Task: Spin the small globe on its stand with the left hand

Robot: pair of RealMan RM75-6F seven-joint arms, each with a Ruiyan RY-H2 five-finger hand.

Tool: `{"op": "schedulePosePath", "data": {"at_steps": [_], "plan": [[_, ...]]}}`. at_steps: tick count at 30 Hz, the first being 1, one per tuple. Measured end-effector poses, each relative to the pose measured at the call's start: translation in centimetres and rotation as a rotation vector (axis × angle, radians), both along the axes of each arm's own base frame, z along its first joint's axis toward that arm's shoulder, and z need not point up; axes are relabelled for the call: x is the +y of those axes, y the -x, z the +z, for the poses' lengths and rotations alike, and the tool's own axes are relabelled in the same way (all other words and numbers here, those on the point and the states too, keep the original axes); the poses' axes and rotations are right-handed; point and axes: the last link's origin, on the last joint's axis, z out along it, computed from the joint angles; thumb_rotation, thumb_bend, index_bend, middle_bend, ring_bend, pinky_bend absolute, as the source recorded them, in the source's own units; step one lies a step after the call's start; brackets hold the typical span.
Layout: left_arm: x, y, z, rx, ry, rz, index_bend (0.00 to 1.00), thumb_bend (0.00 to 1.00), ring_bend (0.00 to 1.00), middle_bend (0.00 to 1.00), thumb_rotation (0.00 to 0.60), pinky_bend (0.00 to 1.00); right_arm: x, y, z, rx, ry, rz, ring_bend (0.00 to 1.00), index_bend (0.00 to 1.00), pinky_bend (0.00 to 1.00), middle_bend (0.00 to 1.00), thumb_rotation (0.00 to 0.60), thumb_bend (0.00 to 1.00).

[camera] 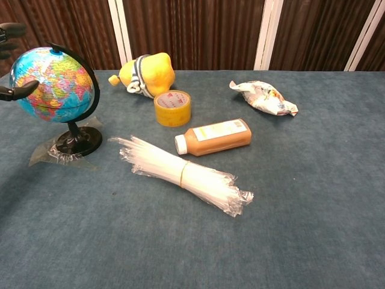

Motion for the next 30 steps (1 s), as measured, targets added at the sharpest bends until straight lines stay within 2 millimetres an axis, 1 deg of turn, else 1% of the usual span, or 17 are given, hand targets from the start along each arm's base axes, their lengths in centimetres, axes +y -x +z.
{"op": "schedulePosePath", "data": {"at_steps": [11, 20, 30], "plan": [[0.5, 0.5, 0.3, 0.001, -0.021, 0.021, 0.0, 0.36, 0.0, 0.0, 0.6, 0.0, 0.2, 0.0, 0.1, 0.001, -0.001, 0.003, 0.0, 0.0, 0.0, 0.0, 0.6, 0.07], [0.9, 1.3, 0.5, -0.009, -0.015, 0.06, 0.0, 0.36, 0.0, 0.0, 0.6, 0.0, 0.2, 0.0, 0.2, 0.0, 0.006, 0.002, 0.0, 0.0, 0.0, 0.0, 0.6, 0.07], [1.9, 2.4, 0.6, -0.006, -0.003, 0.113, 0.0, 0.36, 0.0, 0.0, 0.6, 0.0, 0.3, 0.1, 0.3, 0.001, 0.006, -0.001, 0.0, 0.0, 0.0, 0.0, 0.6, 0.07]]}}
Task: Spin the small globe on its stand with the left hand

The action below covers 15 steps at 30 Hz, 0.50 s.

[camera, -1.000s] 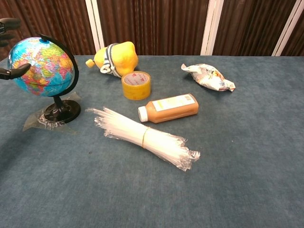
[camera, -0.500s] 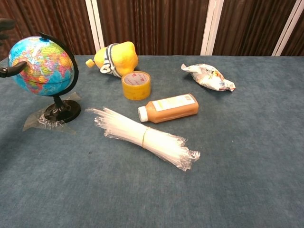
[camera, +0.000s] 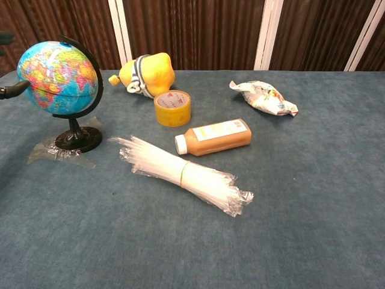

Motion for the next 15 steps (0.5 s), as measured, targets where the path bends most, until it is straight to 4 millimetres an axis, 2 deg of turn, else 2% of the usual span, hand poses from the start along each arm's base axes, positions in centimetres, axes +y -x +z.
{"op": "schedulePosePath", "data": {"at_steps": [15], "plan": [[1.6, 1.4, 0.1, 0.002, -0.008, 0.057, 0.0, 0.35, 0.0, 0.0, 0.6, 0.0, -0.1, 0.1, -0.1, 0.01, 0.001, -0.003, 0.0, 0.0, 0.0, 0.0, 0.6, 0.07]]}}
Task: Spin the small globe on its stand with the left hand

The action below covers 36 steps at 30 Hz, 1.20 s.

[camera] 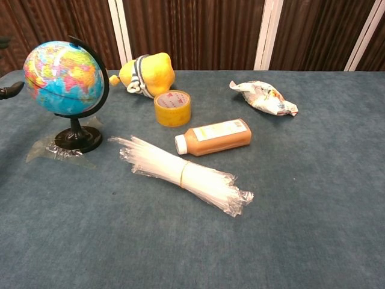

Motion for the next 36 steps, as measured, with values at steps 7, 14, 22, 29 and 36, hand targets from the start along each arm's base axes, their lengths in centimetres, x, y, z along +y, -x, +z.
{"op": "schedulePosePath", "data": {"at_steps": [7, 14, 22, 29, 36], "plan": [[0.7, 0.5, 0.2, -0.007, 0.0, 0.021, 0.0, 0.35, 0.0, 0.0, 0.6, 0.0, 0.0, 0.0, 0.1, 0.002, 0.004, 0.001, 0.0, 0.0, 0.0, 0.0, 0.6, 0.07], [1.8, 0.6, 0.0, -0.012, 0.015, 0.04, 0.0, 0.35, 0.0, 0.0, 0.6, 0.0, 0.0, 0.0, 0.2, 0.001, 0.01, -0.004, 0.0, 0.0, 0.0, 0.0, 0.6, 0.07], [3.5, 0.7, -0.1, -0.006, 0.018, 0.058, 0.0, 0.35, 0.0, 0.0, 0.6, 0.0, 0.2, 0.1, 0.7, -0.002, 0.034, -0.008, 0.0, 0.0, 0.0, 0.0, 0.6, 0.07], [4.6, 1.1, 0.7, -0.035, -0.018, 0.06, 0.0, 0.35, 0.0, 0.0, 0.6, 0.0, 0.2, 0.2, 0.8, 0.005, 0.034, -0.013, 0.0, 0.0, 0.0, 0.0, 0.6, 0.07], [4.9, 1.8, 2.4, -0.16, -0.086, 0.012, 0.0, 0.36, 0.0, 0.0, 0.6, 0.0, 0.3, 0.2, 0.8, 0.008, 0.031, -0.012, 0.0, 0.0, 0.0, 0.0, 0.6, 0.07]]}}
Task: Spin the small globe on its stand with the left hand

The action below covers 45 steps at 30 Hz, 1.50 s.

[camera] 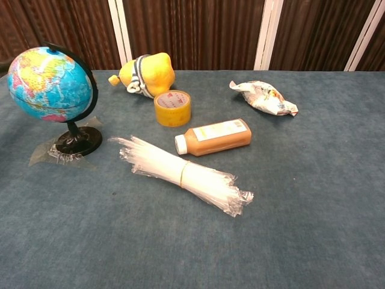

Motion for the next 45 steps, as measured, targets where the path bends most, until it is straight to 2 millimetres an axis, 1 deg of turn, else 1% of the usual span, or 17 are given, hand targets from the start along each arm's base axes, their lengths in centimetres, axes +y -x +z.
{"op": "schedulePosePath", "data": {"at_steps": [2, 6, 9, 13, 16, 21, 26, 31, 39, 45], "plan": [[-0.3, 0.0, 0.3, -0.034, 0.015, -0.029, 0.0, 0.36, 0.0, 0.0, 0.6, 0.0, 0.0, 0.0, 0.0, 0.0, 0.0, 0.0, 0.0, 0.0, 0.0, 0.0, 0.6, 0.07], [-2.1, 0.3, 1.5, -0.057, 0.073, -0.108, 0.0, 0.37, 0.0, 0.0, 0.6, 0.0, -0.1, 0.0, 0.0, 0.0, -0.004, -0.001, 0.0, 0.0, 0.0, 0.0, 0.6, 0.07], [-3.5, 0.2, 2.0, -0.068, 0.089, -0.143, 0.0, 0.37, 0.0, 0.0, 0.6, 0.0, -0.1, 0.0, -0.2, 0.002, -0.013, 0.001, 0.0, 0.0, 0.0, 0.0, 0.6, 0.07], [-5.3, -0.5, 1.9, -0.081, 0.102, -0.193, 0.0, 0.36, 0.0, 0.0, 0.6, 0.0, -0.1, -0.1, -0.3, 0.0, -0.017, 0.002, 0.0, 0.0, 0.0, 0.0, 0.6, 0.07], [-6.7, -1.2, 1.3, -0.067, 0.137, -0.235, 0.0, 0.31, 0.0, 0.0, 0.6, 0.0, 0.0, -0.2, -0.3, -0.006, -0.019, 0.006, 0.0, 0.0, 0.0, 0.0, 0.6, 0.07], [-8.1, -2.3, 0.3, -0.006, 0.142, -0.293, 0.0, 0.28, 0.0, 0.0, 0.6, 0.0, 0.0, -0.2, 0.1, -0.018, -0.01, 0.007, 0.0, 0.0, 0.0, 0.0, 0.6, 0.07], [-8.3, -3.1, -0.8, 0.049, 0.137, -0.312, 0.0, 0.27, 0.0, 0.0, 0.6, 0.0, 0.0, -0.1, 0.1, -0.019, -0.011, 0.008, 0.0, 0.0, 0.0, 0.0, 0.6, 0.07], [-8.0, -3.8, -2.3, 0.1, 0.12, -0.324, 0.0, 0.27, 0.0, 0.0, 0.6, 0.0, 0.0, -0.1, 0.2, -0.028, -0.012, 0.011, 0.0, 0.0, 0.0, 0.0, 0.6, 0.07], [-6.9, -3.4, -2.8, 0.114, 0.103, -0.283, 0.0, 0.27, 0.0, 0.0, 0.6, 0.0, 0.0, -0.1, 0.3, -0.031, -0.01, 0.008, 0.0, 0.0, 0.0, 0.0, 0.6, 0.07], [-6.6, -3.1, -2.7, 0.111, 0.098, -0.265, 0.0, 0.27, 0.0, 0.0, 0.6, 0.0, 0.0, -0.1, 0.2, -0.03, -0.013, 0.005, 0.0, 0.0, 0.0, 0.0, 0.6, 0.07]]}}
